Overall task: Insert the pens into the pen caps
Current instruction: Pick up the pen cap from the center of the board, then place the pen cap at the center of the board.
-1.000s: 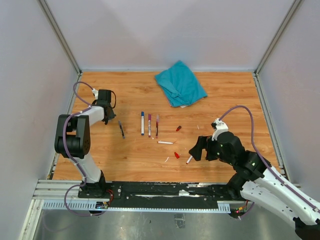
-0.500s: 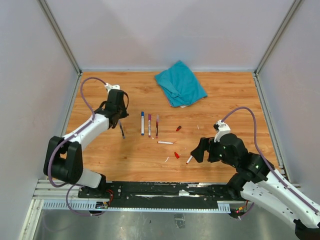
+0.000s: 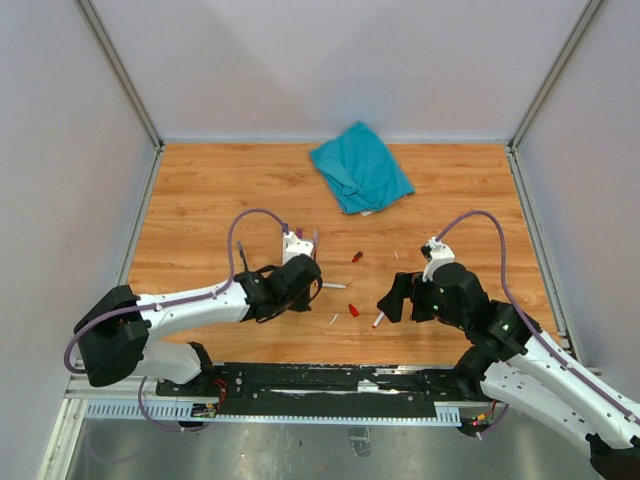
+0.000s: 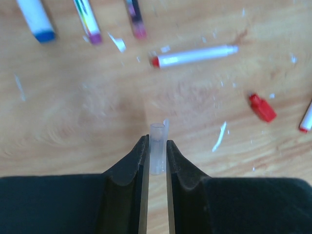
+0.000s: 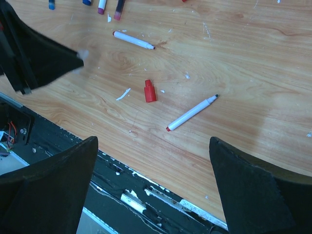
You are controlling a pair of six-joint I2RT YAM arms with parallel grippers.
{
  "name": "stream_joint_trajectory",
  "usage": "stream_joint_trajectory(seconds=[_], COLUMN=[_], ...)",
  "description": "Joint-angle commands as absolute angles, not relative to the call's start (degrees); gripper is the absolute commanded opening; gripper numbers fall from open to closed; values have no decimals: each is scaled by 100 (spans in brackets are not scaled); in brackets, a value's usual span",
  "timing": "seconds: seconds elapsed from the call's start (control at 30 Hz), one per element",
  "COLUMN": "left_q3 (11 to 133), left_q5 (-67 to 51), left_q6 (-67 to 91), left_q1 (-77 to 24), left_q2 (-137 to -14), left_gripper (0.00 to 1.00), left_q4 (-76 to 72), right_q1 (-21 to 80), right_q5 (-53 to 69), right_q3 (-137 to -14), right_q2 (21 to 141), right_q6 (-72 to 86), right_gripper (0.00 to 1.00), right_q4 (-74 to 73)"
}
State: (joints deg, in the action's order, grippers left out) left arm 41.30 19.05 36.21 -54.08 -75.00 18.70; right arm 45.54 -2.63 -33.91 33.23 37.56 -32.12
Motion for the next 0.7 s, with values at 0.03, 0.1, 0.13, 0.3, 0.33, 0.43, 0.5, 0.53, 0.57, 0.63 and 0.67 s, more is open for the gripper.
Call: stream_joint_trajectory(seconds=[0.03, 0.1, 0.13, 0.3, 0.33, 0.43, 0.5, 0.53, 0.57, 0.63, 0.67], left_q3=[3923, 3937, 3950, 4021, 4036, 4056, 4045, 4036, 4034, 4026, 4029], left_q5=[2271, 2325, 2359, 2472, 2490, 2553, 2558, 2565, 2565, 2602, 2628], left_q6=[4516, 4585, 4613, 4681, 4693, 4726, 4746, 4743, 4748, 4768, 4773], left_q1=[-6075, -6211, -6266, -6424, -6439, -6470, -6476, -6484, -6486, -6488, -6491], left_q2=[-7572, -7696, -7773, -8063, -8123, -8248, -8275, -8280, -8273, -8252, -8215], left_gripper=[17, 17, 17, 18, 19, 23, 27, 28, 30, 33, 35], left_q4=[1841, 1801, 1775, 1723, 1734, 1762, 1738, 1728, 1731, 1756, 1772], right_q1=[4478, 4480, 4477, 4478, 4475, 4476, 4482, 4477, 4475, 4474, 4477], right_q5=[-171, -154, -146, -164, -174, -183, -186, -185, -180, -178, -176], right_q3=[-3463, -3460, -3470, -3438, -3422, -3421, -3426, -3425, -3421, -3432, -3428], right_q2=[3313, 3311, 3307, 3249, 3236, 3217, 3236, 3235, 3246, 3256, 3254], right_q6=[3807, 3806, 3807, 3809, 3814, 3814, 3806, 3806, 3798, 3797, 3797], right_gripper=[96, 96, 96, 96, 96, 96, 96, 96, 96, 96, 97], right_q4=[-3023, -3020, -3027, -3067, -3067, -3072, -3076, -3072, -3076, -3068, -3067])
